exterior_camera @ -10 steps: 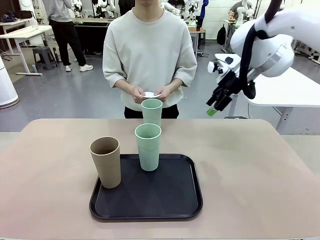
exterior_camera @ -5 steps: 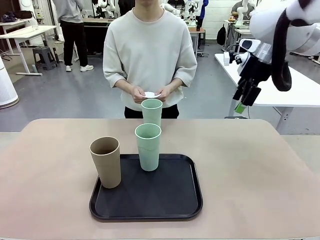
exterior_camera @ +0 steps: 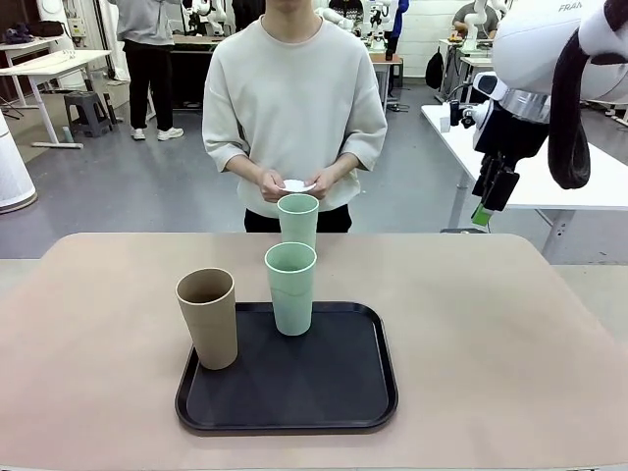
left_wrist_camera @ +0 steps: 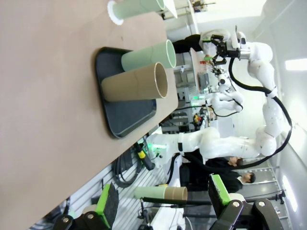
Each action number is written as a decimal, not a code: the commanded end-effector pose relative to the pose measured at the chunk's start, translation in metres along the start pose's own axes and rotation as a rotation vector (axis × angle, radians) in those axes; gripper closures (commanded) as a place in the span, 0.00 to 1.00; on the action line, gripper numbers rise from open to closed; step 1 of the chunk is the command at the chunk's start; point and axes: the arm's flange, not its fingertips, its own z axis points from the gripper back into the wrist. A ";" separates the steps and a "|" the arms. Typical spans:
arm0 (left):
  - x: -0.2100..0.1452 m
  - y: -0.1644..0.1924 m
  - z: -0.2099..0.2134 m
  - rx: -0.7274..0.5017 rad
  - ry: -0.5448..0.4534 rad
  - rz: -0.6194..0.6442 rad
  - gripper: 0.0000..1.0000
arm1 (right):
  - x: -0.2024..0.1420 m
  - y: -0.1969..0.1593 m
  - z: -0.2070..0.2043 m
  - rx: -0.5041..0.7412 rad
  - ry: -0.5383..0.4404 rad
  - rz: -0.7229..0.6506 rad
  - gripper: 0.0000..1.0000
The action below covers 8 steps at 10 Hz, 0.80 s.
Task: Place coasters on the table and set cups on them.
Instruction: Pick up one Reusable plastic cup and place it on a coaster set by the human, then take one Reusable plastic cup from the Flat Tray and place it on a coaster set by the human.
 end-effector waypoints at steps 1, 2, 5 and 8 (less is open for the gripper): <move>0.000 -0.001 0.002 -0.010 -0.012 0.000 0.00 | -0.003 0.000 0.006 -0.005 -0.009 0.010 0.00; 0.000 -0.001 0.002 -0.010 -0.012 0.000 0.00 | -0.003 0.000 0.006 -0.005 -0.009 0.010 0.00; 0.000 -0.001 0.002 -0.010 -0.012 0.000 0.00 | -0.003 0.000 0.006 -0.005 -0.009 0.010 0.00; 0.000 -0.001 0.002 -0.010 -0.012 0.000 0.00 | -0.003 0.000 0.006 -0.005 -0.009 0.010 0.00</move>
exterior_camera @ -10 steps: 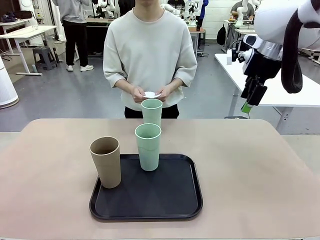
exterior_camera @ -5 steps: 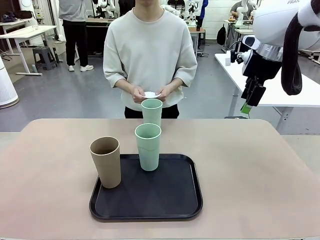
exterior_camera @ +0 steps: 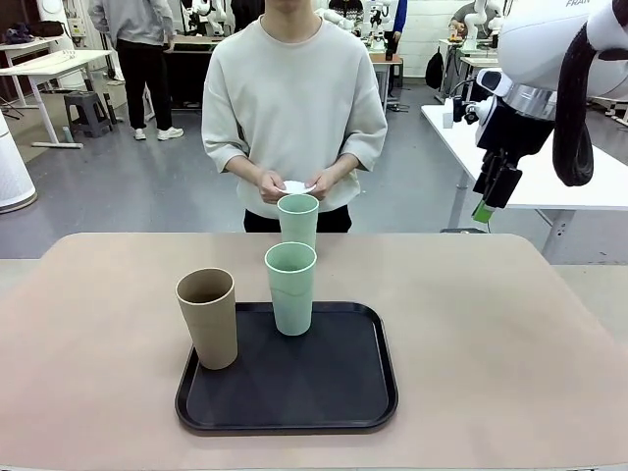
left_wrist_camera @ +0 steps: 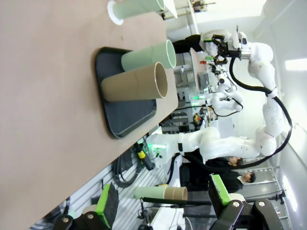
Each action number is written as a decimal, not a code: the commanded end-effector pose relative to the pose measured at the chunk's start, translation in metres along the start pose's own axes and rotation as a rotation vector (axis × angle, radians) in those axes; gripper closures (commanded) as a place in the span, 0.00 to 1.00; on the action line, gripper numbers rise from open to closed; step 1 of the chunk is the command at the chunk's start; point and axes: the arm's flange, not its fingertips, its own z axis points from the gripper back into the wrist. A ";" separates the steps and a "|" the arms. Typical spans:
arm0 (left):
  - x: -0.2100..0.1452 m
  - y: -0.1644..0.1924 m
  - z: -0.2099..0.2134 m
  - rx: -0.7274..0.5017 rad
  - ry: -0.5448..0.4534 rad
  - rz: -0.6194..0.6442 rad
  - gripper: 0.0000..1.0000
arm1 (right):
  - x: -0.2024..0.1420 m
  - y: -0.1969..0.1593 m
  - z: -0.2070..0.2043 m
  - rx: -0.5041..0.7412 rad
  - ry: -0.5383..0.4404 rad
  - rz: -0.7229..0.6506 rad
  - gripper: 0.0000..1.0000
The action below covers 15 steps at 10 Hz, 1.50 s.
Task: Place coasters on the table and set cups on them.
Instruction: Take one Reusable plastic cup from the Flat Tray and place it on a coaster set by the human.
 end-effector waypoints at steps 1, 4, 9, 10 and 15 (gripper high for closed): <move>0.000 -0.001 0.002 -0.010 -0.012 0.000 0.00 | -0.001 0.000 0.001 -0.002 0.005 0.009 0.00; 0.000 -0.001 0.002 -0.010 -0.012 0.000 0.00 | -0.001 0.000 0.001 -0.002 0.005 0.009 0.00; 0.000 -0.001 0.002 -0.010 -0.012 0.000 0.00 | -0.061 0.003 0.041 0.068 0.167 -0.616 0.00; 0.000 -0.001 0.002 -0.010 -0.012 0.000 0.00 | -0.071 0.002 0.047 0.112 0.189 -0.678 0.00; 0.000 -0.001 0.002 -0.010 -0.012 0.000 0.00 | -0.088 0.010 0.052 0.212 0.157 -0.662 0.00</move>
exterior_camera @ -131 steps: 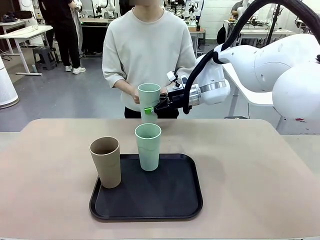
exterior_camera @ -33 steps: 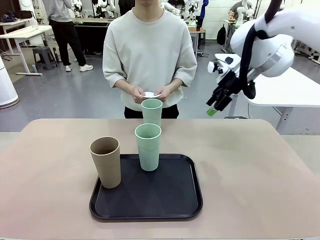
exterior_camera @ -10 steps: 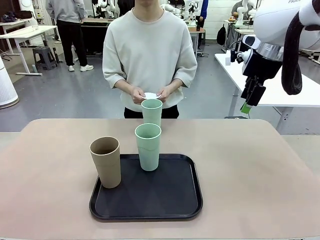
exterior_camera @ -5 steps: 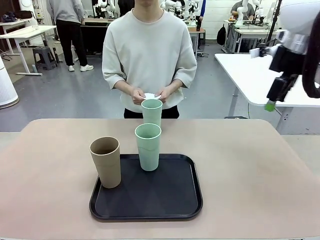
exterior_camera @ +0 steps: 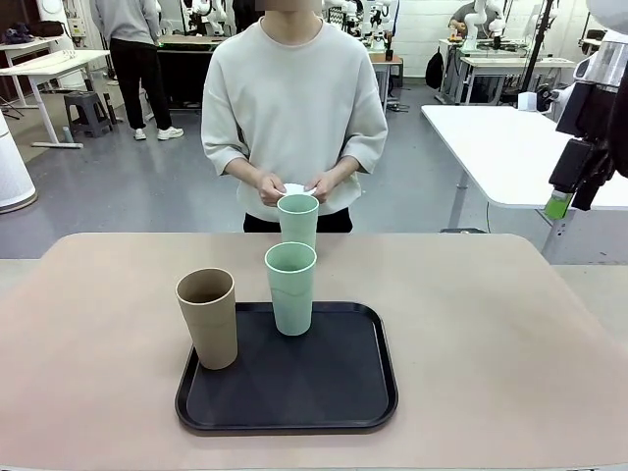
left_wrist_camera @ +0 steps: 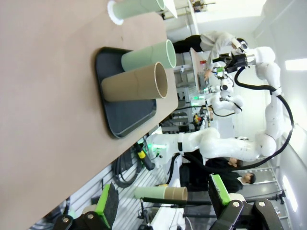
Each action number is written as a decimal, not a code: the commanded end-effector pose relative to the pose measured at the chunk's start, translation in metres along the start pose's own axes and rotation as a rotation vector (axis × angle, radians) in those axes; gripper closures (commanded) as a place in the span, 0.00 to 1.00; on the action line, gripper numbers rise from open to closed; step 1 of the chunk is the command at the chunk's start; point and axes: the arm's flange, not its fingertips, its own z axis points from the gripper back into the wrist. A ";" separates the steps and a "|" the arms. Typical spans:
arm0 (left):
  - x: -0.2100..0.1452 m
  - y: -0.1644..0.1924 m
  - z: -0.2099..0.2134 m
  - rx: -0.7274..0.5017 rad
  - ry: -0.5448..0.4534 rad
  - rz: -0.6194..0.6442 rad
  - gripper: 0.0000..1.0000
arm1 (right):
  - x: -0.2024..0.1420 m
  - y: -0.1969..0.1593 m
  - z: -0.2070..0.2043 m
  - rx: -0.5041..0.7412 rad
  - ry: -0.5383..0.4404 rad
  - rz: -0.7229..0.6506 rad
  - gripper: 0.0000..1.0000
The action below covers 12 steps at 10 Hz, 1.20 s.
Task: Place coasters on the table and set cups on them.
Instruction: Take one Reusable plastic cup from the Flat Tray and place it on a coaster set by the human.
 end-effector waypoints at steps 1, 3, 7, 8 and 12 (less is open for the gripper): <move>0.000 -0.001 0.002 -0.010 -0.012 0.000 0.00 | -0.009 -0.019 -0.006 0.330 -0.105 0.035 0.00; 0.000 -0.001 0.002 -0.010 -0.012 0.000 0.00 | -0.062 -0.076 -0.023 0.640 -0.196 -0.135 0.00; 0.000 -0.001 0.002 -0.010 -0.012 0.000 0.00 | -0.146 -0.184 -0.077 0.951 -0.420 -0.337 0.00; 0.000 -0.001 0.002 -0.010 -0.012 0.000 0.00 | -0.159 -0.200 -0.090 0.997 -0.473 -0.390 0.00; 0.000 -0.001 0.002 -0.010 -0.012 0.000 0.00 | -0.195 -0.216 -0.120 1.094 -0.600 -0.482 0.00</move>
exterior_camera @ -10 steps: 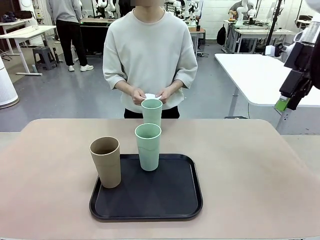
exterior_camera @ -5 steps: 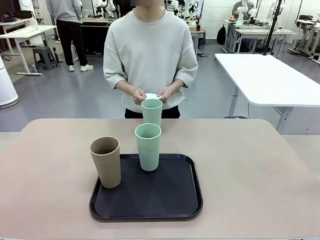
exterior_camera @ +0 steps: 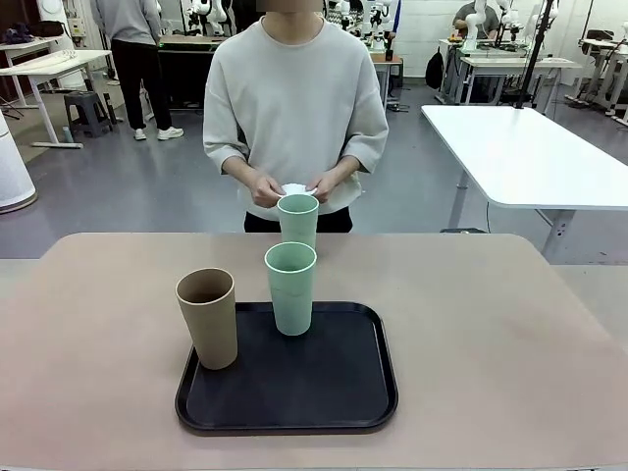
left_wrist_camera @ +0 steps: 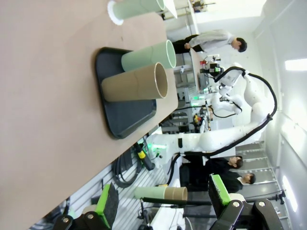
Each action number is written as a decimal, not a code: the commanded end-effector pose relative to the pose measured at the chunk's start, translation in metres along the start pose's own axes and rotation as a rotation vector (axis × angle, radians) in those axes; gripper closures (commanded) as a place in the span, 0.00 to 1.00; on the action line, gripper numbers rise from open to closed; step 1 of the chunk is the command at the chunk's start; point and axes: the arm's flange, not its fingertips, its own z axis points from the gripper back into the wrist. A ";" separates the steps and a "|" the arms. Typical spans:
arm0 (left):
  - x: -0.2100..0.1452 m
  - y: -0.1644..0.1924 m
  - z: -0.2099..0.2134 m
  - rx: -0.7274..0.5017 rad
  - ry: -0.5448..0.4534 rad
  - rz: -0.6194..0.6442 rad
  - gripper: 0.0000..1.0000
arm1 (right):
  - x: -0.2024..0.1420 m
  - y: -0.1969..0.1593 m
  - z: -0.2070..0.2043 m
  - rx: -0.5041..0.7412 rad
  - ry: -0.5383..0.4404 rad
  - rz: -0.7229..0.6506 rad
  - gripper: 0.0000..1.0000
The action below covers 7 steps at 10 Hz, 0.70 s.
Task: Place coasters on the table and set cups on them.
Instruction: Take one Reusable plastic cup from the Flat Tray and place it on a coaster set by the human.
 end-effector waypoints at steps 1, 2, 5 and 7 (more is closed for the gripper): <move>0.000 -0.002 0.001 -0.010 -0.012 -0.001 0.00 | -0.008 0.010 -0.002 0.043 -0.034 0.020 0.00; 0.000 -0.002 0.001 -0.010 -0.012 -0.001 0.00 | -0.014 0.011 -0.001 0.037 -0.036 0.026 0.00; 0.000 -0.002 0.001 -0.010 -0.012 -0.001 0.00 | -0.010 0.008 0.006 0.021 -0.023 0.014 0.00; 0.000 -0.002 0.001 -0.010 -0.012 -0.001 0.00 | -0.010 0.008 0.006 0.021 -0.023 0.014 0.00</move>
